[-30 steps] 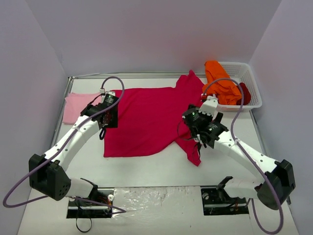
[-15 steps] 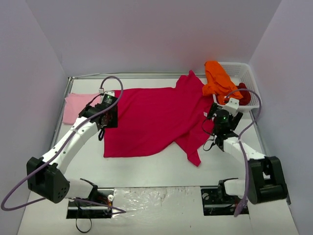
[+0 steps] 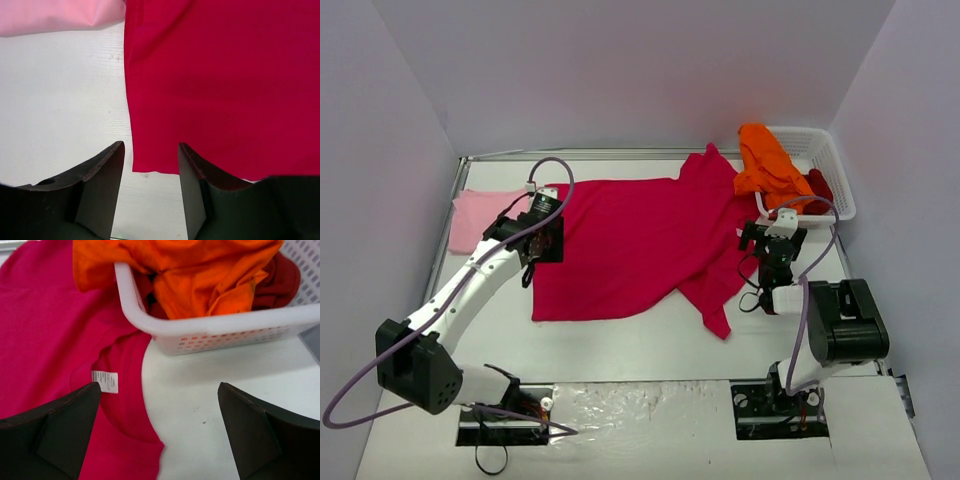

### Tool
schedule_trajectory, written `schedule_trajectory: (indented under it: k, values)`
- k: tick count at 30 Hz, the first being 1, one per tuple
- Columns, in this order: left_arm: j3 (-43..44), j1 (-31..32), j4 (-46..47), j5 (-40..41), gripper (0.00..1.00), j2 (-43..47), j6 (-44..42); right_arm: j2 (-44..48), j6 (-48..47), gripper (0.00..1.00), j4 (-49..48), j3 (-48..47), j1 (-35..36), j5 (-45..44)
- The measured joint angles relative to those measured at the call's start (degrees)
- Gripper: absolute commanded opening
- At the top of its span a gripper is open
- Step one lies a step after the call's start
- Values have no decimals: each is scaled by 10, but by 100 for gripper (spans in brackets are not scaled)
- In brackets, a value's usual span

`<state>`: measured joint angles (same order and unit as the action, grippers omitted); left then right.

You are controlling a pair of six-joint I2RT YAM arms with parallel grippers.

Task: Fold and stack the t-shirts
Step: Flatten out the tshirt

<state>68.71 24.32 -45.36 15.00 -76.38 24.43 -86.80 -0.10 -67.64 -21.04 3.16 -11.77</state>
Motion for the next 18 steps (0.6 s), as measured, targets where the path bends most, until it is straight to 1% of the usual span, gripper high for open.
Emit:
schedule_trajectory:
  k: [2,5,18]
  values:
    - [0,0,2,-1,45,-1,0,-33,-5,100,-39,15,-10,27]
    - [0,0,3,-2,45,-2,0,-62,-6,100,-40,34,-13,39]
    - [0,0,6,-6,45,-9,0,-67,-6,100,-59,25,-13,52]
